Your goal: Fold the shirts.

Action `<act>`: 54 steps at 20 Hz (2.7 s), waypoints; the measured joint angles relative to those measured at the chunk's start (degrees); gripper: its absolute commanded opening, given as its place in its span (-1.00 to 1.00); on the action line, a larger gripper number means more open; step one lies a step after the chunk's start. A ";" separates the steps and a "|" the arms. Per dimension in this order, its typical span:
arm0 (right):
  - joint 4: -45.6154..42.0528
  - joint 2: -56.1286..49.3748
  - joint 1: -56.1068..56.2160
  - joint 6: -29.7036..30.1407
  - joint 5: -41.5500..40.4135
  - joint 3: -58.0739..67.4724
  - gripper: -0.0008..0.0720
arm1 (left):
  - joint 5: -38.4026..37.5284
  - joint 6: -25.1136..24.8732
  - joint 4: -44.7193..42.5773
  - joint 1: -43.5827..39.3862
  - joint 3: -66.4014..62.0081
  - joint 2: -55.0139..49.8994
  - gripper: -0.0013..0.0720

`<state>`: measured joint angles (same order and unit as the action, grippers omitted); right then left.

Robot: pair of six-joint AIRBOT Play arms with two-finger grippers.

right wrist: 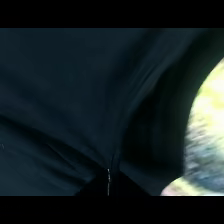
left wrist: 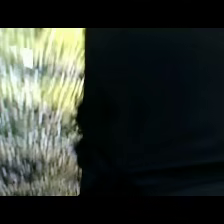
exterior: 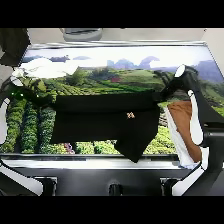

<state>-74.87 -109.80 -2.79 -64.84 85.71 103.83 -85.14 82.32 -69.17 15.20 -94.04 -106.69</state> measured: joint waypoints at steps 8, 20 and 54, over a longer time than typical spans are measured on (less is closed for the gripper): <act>-0.83 3.21 -1.16 -4.15 2.40 -2.51 0.23 | -5.92 0.09 -0.22 1.66 1.09 1.77 0.47; -0.13 25.27 -4.33 3.41 4.50 -26.97 0.22 | 6.71 -5.77 -0.11 13.88 49.05 32.04 0.46; 17.20 37.55 -3.78 9.07 -21.16 -60.63 -0.86 | 21.90 -11.43 7.65 14.38 53.11 37.92 -0.90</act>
<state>-57.67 -72.25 -6.57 -55.77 64.55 43.20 -63.24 70.89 -61.52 29.58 -40.93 -68.77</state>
